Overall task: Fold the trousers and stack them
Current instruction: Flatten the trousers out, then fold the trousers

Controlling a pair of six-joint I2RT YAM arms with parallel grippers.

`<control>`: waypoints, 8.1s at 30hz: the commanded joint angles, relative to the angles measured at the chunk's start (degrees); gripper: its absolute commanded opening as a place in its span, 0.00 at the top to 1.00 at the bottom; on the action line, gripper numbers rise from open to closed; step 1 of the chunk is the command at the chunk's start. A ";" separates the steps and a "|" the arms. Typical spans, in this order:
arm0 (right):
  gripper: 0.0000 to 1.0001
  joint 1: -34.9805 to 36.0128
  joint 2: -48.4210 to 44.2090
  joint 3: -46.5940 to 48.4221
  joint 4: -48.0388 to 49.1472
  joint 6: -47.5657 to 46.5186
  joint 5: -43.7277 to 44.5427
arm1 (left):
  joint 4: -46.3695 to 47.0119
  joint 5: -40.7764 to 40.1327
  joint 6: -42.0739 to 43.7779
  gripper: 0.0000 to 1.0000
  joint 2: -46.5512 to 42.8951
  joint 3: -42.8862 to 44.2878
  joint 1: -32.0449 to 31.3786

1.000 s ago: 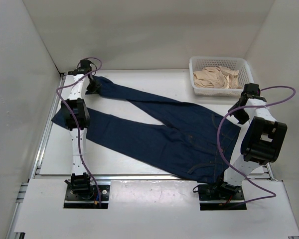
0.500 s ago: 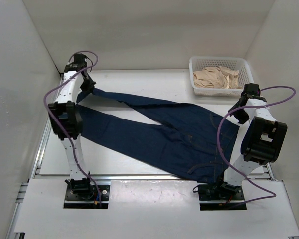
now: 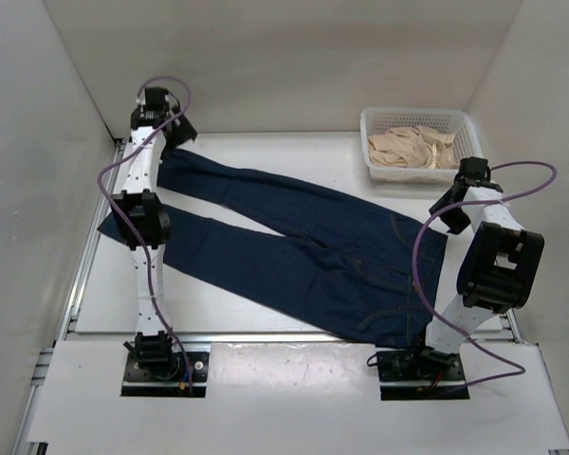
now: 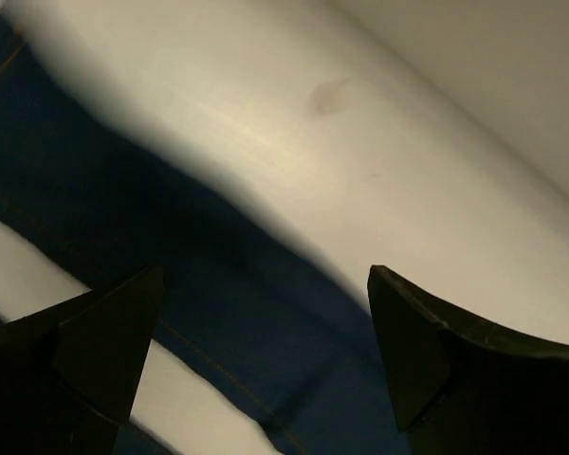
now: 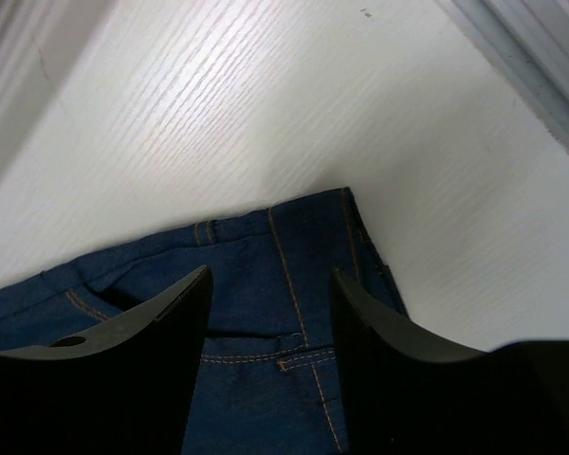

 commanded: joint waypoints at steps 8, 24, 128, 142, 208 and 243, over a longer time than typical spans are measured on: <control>0.43 3.58 -0.83 0.12 1.41 -1.23 -0.25 | 3.50 -7.27 2.92 0.00 -26.35 -23.11 0.26; 0.40 12.37 -17.53 -13.39 -0.53 -1.24 -11.31 | 6.21 -5.08 0.90 0.38 -51.05 -75.13 4.22; 0.25 10.88 -35.73 -22.11 -12.48 2.72 -14.84 | 10.34 -1.20 -1.03 0.90 -33.20 -76.39 22.33; 0.17 3.23 -48.63 -40.05 -15.99 8.60 -23.99 | 7.80 -3.31 0.29 0.90 -52.19 -78.24 22.32; 1.00 3.23 -30.39 -4.90 -14.41 5.37 6.77 | -5.38 -10.69 4.95 0.90 -26.64 -24.12 9.84; 0.02 -1.69 -7.94 0.22 -6.85 6.68 2.38 | 11.40 -6.74 6.96 0.00 -10.33 -5.19 7.20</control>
